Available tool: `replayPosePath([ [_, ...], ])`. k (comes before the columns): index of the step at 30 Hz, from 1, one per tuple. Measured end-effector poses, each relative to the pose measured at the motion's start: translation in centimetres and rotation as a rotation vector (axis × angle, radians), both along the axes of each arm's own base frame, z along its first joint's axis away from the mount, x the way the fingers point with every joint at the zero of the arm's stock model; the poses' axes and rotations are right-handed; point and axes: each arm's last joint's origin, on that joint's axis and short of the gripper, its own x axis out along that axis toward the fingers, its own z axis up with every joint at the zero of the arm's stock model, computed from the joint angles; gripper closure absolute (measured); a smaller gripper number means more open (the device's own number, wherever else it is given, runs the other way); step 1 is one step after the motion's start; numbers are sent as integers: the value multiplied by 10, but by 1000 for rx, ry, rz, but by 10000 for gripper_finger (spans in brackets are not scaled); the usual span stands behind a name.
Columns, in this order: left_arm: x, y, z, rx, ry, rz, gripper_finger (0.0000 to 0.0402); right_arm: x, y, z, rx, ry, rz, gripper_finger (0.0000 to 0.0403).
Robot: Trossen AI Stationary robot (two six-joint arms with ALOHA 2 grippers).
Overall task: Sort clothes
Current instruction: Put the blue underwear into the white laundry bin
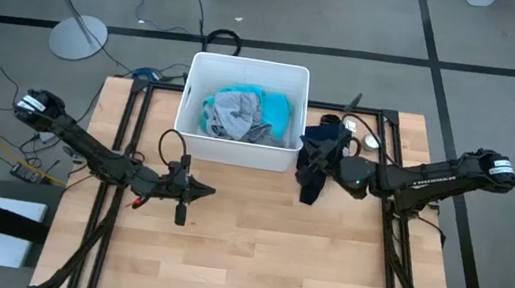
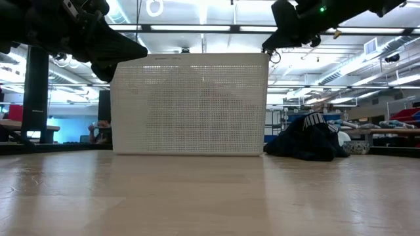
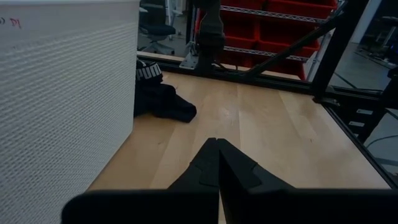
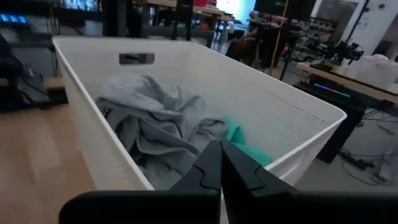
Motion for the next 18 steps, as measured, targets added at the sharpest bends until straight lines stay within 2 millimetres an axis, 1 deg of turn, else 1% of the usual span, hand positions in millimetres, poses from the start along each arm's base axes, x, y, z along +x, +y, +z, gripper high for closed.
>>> replayPosePath([
  [3,0,0,0,0,0,0,400,-3,0,-2,-39,58,-49,403],
  [7,0,0,0,0,2,0,400,-14,4,-1,-74,90,-187,403],
  [12,0,0,-1,3,10,1,400,-31,14,7,-44,-32,-363,398],
  [16,0,0,-1,3,11,0,400,-48,16,7,-1,-64,-366,387],
  [18,0,0,-1,3,12,1,400,-57,13,4,107,-94,-309,384],
])
